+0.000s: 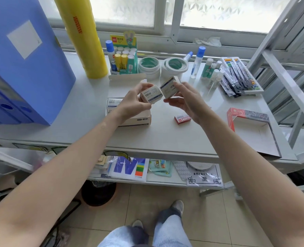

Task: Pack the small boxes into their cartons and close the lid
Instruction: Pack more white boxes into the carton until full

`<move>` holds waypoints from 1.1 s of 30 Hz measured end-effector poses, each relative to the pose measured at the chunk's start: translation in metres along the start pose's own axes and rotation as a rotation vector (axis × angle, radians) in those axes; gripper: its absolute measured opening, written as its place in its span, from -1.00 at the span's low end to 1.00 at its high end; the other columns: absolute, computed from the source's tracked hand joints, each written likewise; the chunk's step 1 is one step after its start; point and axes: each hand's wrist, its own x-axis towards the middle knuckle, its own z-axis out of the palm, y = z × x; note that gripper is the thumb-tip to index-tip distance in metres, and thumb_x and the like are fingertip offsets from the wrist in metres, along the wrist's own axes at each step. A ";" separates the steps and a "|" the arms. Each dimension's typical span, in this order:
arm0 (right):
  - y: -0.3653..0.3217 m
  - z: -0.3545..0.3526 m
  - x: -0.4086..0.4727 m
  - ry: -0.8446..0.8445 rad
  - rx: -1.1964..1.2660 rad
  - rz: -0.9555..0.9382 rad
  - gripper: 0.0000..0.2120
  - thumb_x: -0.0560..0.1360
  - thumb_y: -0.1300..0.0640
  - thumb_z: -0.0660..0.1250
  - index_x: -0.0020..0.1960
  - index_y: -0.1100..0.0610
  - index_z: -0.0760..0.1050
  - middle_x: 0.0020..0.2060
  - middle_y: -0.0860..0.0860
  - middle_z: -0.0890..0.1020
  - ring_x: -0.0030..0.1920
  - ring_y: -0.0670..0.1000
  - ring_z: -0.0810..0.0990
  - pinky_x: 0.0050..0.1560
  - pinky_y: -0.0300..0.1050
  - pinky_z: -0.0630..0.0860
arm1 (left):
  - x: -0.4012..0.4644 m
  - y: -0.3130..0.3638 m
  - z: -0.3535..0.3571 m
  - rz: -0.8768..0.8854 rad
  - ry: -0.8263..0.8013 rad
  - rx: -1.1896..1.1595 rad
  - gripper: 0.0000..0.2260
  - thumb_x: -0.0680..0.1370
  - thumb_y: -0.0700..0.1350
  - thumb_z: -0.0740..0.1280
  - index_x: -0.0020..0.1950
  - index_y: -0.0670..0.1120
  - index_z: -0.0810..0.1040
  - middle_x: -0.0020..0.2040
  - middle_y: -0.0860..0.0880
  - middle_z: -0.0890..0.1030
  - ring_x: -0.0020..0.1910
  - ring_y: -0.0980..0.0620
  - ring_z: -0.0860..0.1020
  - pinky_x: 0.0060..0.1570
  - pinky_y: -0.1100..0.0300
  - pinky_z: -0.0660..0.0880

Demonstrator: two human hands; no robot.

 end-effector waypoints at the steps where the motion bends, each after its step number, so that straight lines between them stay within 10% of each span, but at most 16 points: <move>1: 0.001 0.000 0.000 0.009 -0.016 -0.004 -0.76 0.62 0.03 0.10 0.13 0.18 0.38 -0.08 0.10 0.58 -0.15 0.09 0.65 0.01 -0.10 0.54 | -0.001 0.000 -0.001 0.001 0.001 0.002 -0.48 0.42 -0.38 0.30 0.32 -0.02 0.38 0.18 -0.07 0.50 0.02 0.12 0.56 -0.12 0.43 0.54; 19: -0.012 0.022 0.005 0.019 -0.286 -0.242 -0.78 0.54 -0.01 0.27 -0.04 0.14 0.55 -0.25 -0.02 0.58 -0.24 -0.13 0.50 -0.28 -0.40 0.39 | -0.017 -0.008 -0.019 -0.054 -0.030 0.030 -0.51 0.45 -0.32 0.35 0.32 0.01 0.40 0.13 -0.14 0.57 0.08 -0.03 0.58 -0.15 0.44 0.54; 33: -0.013 0.062 0.024 -0.048 -0.559 -0.336 -0.63 0.42 -0.12 0.38 -0.13 0.22 0.59 -0.25 0.03 0.64 -0.20 0.01 0.60 -0.07 0.11 0.59 | -0.024 -0.001 -0.024 0.001 -0.012 -0.053 -0.52 0.41 -0.18 0.48 0.23 0.01 0.34 0.08 -0.11 0.60 -0.03 0.08 0.61 -0.28 0.43 0.50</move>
